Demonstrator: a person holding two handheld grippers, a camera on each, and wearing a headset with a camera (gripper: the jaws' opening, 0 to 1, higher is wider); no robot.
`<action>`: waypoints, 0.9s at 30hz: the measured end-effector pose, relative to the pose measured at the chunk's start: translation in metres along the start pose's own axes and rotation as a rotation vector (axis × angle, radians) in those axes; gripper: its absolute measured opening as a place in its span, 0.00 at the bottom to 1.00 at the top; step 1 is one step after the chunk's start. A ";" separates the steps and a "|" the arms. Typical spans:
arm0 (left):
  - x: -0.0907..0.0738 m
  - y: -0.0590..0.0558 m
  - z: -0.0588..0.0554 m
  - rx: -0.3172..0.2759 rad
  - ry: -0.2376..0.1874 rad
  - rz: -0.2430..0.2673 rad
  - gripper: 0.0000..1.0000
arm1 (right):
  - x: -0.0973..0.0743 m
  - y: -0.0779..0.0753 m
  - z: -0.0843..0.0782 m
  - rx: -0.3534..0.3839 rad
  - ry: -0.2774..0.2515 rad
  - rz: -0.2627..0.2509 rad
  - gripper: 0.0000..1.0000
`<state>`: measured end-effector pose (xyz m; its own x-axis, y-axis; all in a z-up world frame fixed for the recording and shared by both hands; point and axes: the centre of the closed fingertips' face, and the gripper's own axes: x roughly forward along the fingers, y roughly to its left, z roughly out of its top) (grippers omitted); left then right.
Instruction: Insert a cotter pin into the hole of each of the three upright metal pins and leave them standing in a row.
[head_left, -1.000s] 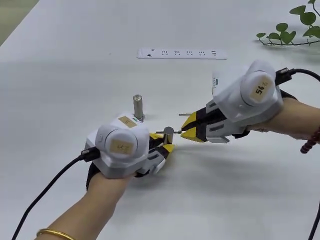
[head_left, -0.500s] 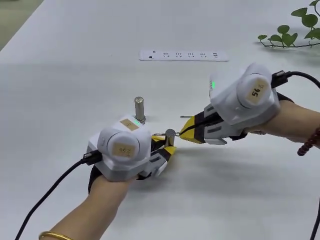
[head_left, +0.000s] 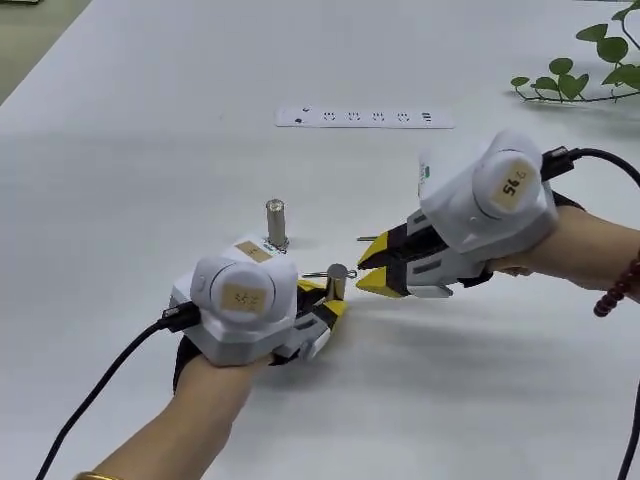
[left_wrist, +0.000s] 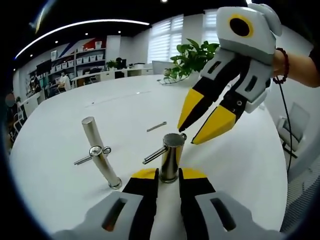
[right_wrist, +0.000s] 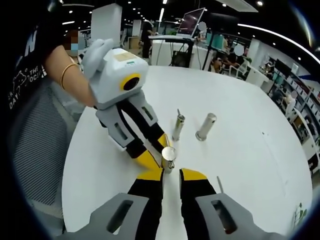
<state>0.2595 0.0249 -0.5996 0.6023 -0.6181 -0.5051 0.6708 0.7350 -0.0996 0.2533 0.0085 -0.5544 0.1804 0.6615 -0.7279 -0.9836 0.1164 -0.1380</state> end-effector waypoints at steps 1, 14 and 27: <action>-0.001 0.000 -0.001 0.003 0.002 -0.001 0.16 | 0.000 0.000 0.001 0.009 -0.007 0.000 0.08; -0.021 -0.011 0.005 0.023 -0.012 -0.022 0.35 | 0.005 0.001 0.016 0.097 -0.076 0.023 0.15; -0.045 -0.012 0.009 0.004 -0.014 -0.005 0.48 | 0.022 0.002 0.015 0.070 -0.038 0.053 0.16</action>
<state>0.2282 0.0417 -0.5681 0.6052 -0.6253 -0.4927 0.6752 0.7310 -0.0985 0.2549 0.0343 -0.5601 0.1295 0.6958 -0.7065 -0.9899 0.1316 -0.0518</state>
